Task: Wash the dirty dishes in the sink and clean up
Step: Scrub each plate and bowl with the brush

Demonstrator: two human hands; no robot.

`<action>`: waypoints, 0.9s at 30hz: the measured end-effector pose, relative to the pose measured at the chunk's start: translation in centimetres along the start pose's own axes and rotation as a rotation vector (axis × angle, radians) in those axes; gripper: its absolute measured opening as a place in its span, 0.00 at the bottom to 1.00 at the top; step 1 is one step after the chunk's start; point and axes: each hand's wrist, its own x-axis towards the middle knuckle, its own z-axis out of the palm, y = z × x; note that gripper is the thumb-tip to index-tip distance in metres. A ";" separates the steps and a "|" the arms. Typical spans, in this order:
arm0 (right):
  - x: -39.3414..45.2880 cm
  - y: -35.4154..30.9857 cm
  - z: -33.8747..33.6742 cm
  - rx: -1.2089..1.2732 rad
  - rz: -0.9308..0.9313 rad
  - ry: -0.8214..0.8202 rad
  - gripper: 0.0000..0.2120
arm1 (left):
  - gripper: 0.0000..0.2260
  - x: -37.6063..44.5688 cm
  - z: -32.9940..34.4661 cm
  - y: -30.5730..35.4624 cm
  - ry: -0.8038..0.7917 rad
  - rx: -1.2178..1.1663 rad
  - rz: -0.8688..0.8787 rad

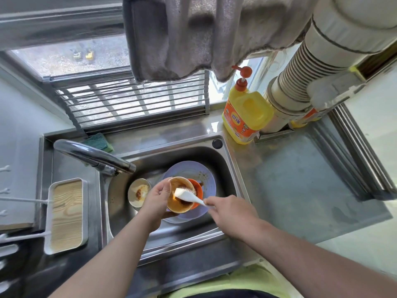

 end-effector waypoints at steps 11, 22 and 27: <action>0.1 -0.9 0.3 0.383 0.126 -0.038 0.14 | 0.17 0.2 1.1 -0.4 0.129 -0.403 -0.122; -0.4 -1.5 0.9 0.249 0.100 -0.035 0.13 | 0.20 0.1 1.3 -0.8 0.184 -0.407 -0.157; -0.1 -3.5 1.1 0.436 0.077 -0.089 0.16 | 0.25 -0.8 2.4 -1.4 0.161 -0.458 -0.246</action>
